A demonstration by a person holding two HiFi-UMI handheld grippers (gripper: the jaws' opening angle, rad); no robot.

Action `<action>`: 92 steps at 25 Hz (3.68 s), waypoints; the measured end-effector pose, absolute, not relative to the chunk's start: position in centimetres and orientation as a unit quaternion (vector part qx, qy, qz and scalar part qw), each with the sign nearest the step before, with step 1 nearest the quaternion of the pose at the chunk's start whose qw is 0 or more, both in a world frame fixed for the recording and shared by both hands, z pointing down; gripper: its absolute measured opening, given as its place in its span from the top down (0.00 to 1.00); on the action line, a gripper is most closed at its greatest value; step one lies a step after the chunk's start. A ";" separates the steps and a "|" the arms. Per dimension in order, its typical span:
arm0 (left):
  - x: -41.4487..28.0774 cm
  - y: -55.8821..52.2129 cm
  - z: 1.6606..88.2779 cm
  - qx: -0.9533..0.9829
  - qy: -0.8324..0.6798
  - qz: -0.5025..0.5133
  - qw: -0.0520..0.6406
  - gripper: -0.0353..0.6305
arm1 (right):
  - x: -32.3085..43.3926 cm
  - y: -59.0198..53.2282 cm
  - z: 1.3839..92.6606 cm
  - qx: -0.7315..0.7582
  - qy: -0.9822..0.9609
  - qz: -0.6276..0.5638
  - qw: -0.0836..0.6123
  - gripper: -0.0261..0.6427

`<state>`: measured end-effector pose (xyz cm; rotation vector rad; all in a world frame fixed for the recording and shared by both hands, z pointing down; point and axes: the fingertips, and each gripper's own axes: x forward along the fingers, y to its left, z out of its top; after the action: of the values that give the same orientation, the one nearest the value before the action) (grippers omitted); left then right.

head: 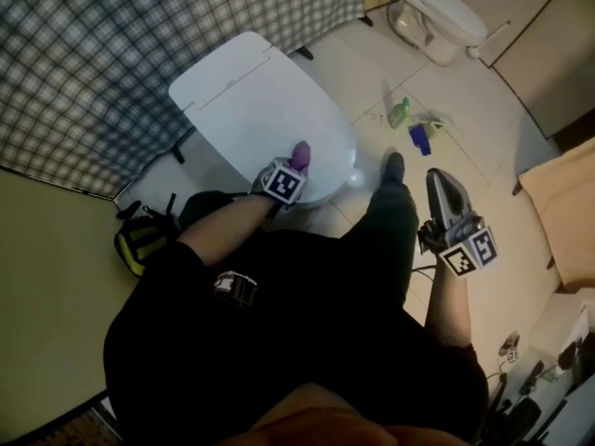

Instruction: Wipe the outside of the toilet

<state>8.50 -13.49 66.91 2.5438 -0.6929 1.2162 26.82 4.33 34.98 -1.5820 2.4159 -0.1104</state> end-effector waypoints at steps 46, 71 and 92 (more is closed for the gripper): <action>6.1 -4.2 67.0 0.902 -0.050 0.428 -0.032 0.81 | 27.0 6.1 37.8 -0.582 0.808 -0.060 0.069 0.96; 28.5 -15.6 64.8 0.896 -0.110 0.423 0.074 0.81 | 43.0 9.5 44.1 -0.640 0.745 -0.123 0.142 0.96; 1.5 -20.1 58.1 0.900 -0.294 0.265 0.181 0.81 | 29.7 4.2 38.5 -0.566 0.814 -0.085 0.100 0.96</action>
<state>1.54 -20.05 58.12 2.5429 -0.8309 0.7489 29.66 4.17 38.54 -1.6732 2.4048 -0.2513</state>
